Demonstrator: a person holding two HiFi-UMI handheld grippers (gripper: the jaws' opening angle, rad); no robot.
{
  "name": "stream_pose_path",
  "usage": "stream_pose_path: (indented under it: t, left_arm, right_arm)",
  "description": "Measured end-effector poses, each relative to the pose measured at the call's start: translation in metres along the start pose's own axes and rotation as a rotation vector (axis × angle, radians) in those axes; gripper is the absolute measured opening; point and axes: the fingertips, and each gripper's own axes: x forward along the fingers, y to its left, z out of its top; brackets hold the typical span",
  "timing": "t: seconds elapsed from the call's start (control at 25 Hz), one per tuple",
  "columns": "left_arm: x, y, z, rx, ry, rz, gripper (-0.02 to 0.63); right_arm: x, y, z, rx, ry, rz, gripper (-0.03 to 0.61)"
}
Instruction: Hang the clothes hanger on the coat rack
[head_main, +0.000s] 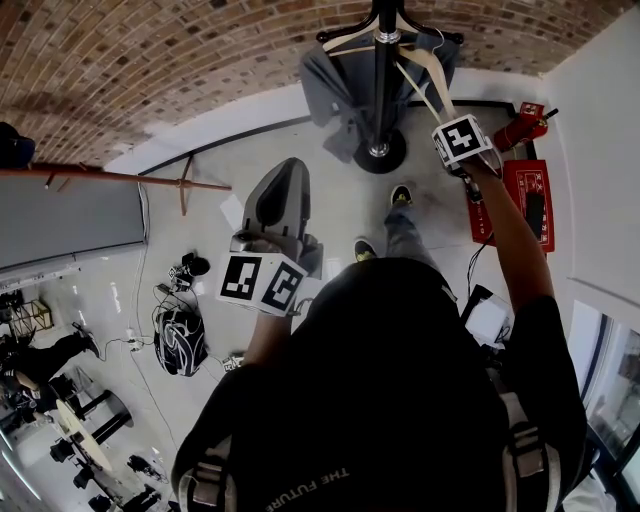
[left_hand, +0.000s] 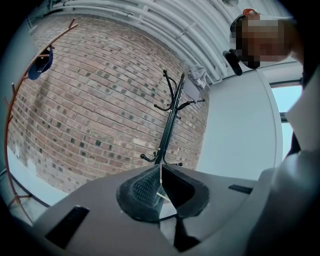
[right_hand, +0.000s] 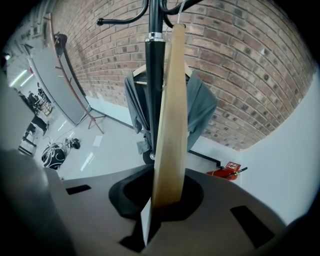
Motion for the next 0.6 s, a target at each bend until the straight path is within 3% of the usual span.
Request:
stream_pose_path:
  t: [0.6]
  left_arm:
    - [0.0048,0.0053,0.0022,-0.008,0.004,-0.013,0.029]
  right_arm:
    - [-0.0011,-0.0092,-0.0038,0.094,-0.019,-0.011,0.028]
